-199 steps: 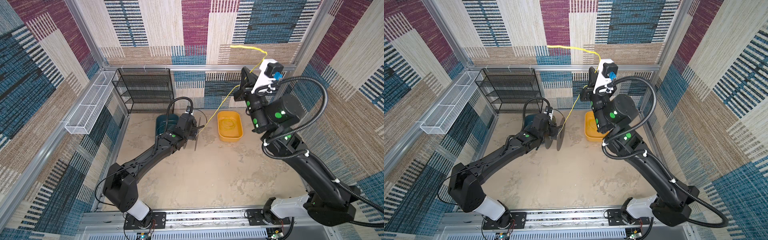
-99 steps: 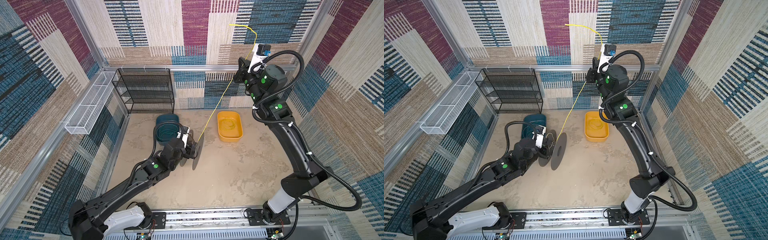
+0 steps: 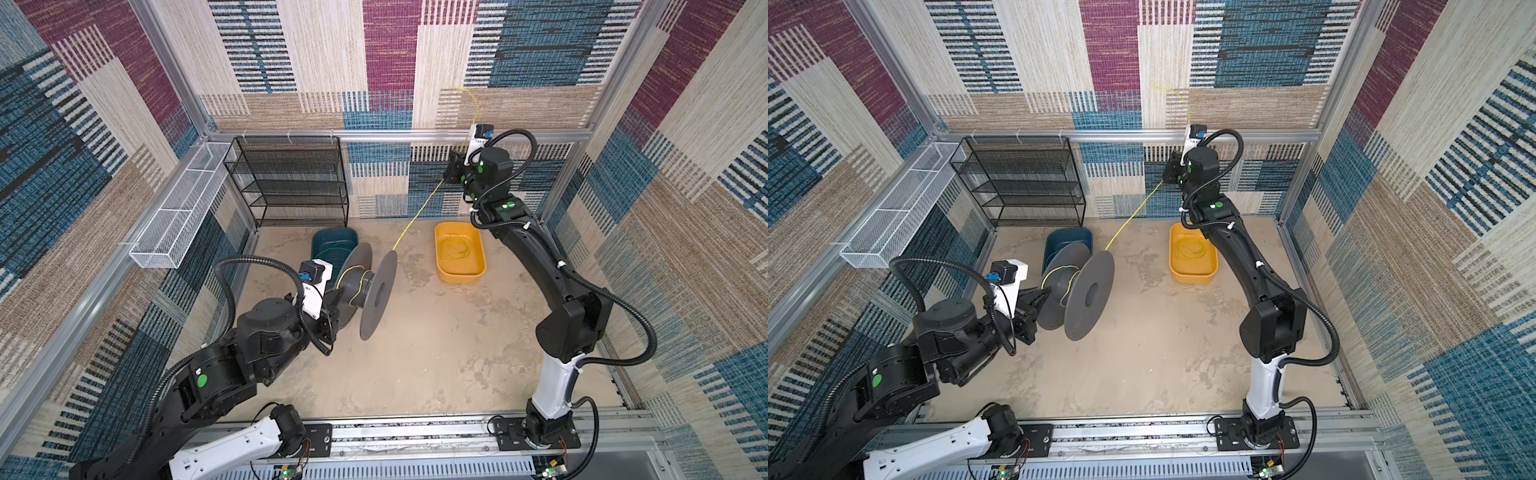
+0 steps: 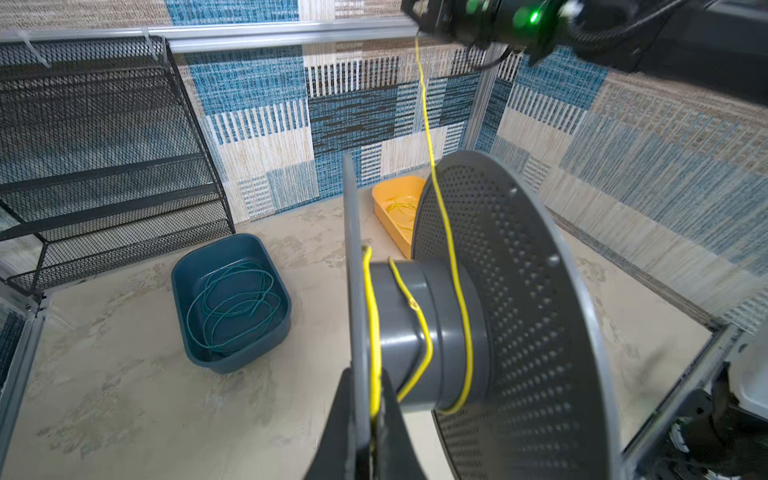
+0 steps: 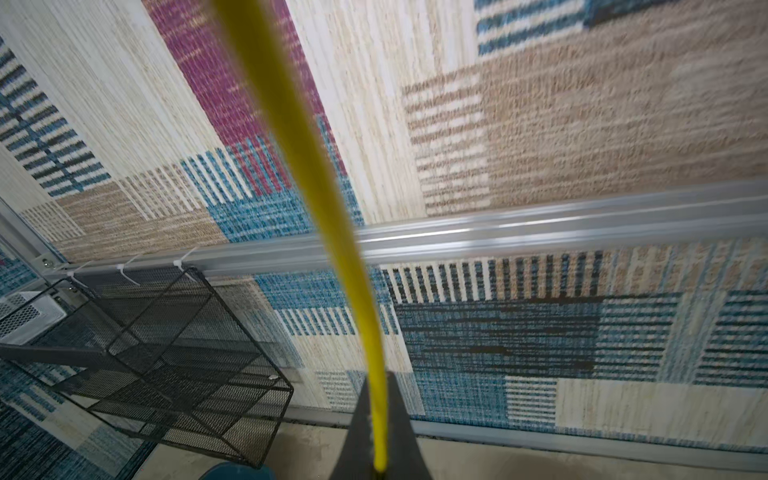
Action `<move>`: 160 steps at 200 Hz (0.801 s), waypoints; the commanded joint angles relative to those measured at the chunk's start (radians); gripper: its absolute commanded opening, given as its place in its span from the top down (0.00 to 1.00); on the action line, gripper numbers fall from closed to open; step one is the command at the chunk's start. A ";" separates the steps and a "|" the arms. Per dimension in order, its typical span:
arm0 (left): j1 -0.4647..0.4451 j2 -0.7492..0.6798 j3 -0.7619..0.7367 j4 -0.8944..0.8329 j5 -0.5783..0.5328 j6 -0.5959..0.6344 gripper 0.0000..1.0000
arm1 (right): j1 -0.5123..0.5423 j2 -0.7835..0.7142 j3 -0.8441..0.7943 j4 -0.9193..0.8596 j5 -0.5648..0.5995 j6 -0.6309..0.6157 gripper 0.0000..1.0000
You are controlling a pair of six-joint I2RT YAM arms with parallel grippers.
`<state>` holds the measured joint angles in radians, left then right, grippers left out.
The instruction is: Wrap the cables
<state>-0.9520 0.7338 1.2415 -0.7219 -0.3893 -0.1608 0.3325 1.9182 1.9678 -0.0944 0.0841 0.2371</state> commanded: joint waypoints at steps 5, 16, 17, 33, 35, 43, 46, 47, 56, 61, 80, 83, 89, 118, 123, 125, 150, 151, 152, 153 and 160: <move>-0.002 0.014 0.128 -0.134 0.063 0.031 1.00 | -0.023 0.005 -0.137 0.181 0.132 0.037 1.00; -0.001 0.050 0.191 -0.103 0.049 0.052 1.00 | -0.023 -0.015 -0.246 0.237 0.120 0.061 1.00; -0.001 0.054 0.197 -0.099 0.049 0.056 1.00 | -0.023 -0.017 -0.255 0.237 0.117 0.065 1.00; 0.000 0.126 0.275 -0.022 0.046 0.094 1.00 | -0.018 -0.064 -0.415 0.307 0.114 0.093 1.00; 0.001 0.135 0.285 -0.013 0.048 0.099 1.00 | -0.018 -0.070 -0.436 0.316 0.113 0.096 1.00; 0.005 0.182 0.331 0.018 0.052 0.113 1.00 | -0.014 -0.098 -0.509 0.352 0.110 0.115 1.00; 0.007 0.199 0.349 0.028 0.054 0.116 1.00 | -0.012 -0.108 -0.539 0.367 0.106 0.119 1.00; 0.008 0.205 0.355 0.032 0.055 0.117 1.00 | -0.011 -0.110 -0.550 0.372 0.105 0.121 1.00; 0.024 0.260 0.413 0.064 0.078 0.126 1.00 | 0.000 -0.132 -0.611 0.391 0.108 0.134 1.00; 0.040 0.291 0.449 0.076 0.093 0.126 1.00 | 0.010 -0.144 -0.653 0.404 0.112 0.140 1.00; 0.140 0.397 0.556 0.142 0.188 0.074 1.00 | 0.057 -0.190 -0.804 0.475 0.127 0.188 1.00; 0.162 0.408 0.568 0.156 0.200 0.057 1.00 | 0.067 -0.195 -0.827 0.487 0.138 0.195 1.00; 0.213 0.431 0.581 0.186 0.237 0.013 1.00 | 0.086 -0.206 -0.869 0.503 0.152 0.210 1.00; 0.371 0.533 0.560 0.368 0.288 -0.181 1.00 | 0.195 -0.259 -1.040 0.606 0.221 0.292 1.00; 0.377 0.548 0.551 0.397 0.264 -0.195 1.00 | 0.216 -0.267 -1.059 0.620 0.239 0.302 1.00; 0.377 0.555 0.548 0.409 0.254 -0.198 1.00 | 0.225 -0.268 -1.067 0.623 0.246 0.307 1.00; 0.394 0.626 0.489 0.552 0.129 -0.258 1.00 | 0.323 -0.290 -1.112 0.666 0.329 0.330 1.00; 0.394 0.626 0.487 0.558 0.122 -0.260 1.00 | 0.326 -0.290 -1.112 0.666 0.332 0.331 1.00; 0.394 0.631 0.486 0.561 0.116 -0.262 1.00 | 0.330 -0.291 -1.112 0.666 0.334 0.332 1.00; 0.394 0.631 0.484 0.565 0.109 -0.265 1.00 | 0.334 -0.292 -1.112 0.666 0.336 0.332 1.00; 0.396 0.653 0.478 0.584 0.073 -0.285 1.00 | 0.358 -0.295 -1.113 0.665 0.347 0.336 1.00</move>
<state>-0.5652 1.3453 1.7447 -0.4213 -0.1818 -0.3222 0.6308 1.6417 0.8658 0.4770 0.3283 0.5339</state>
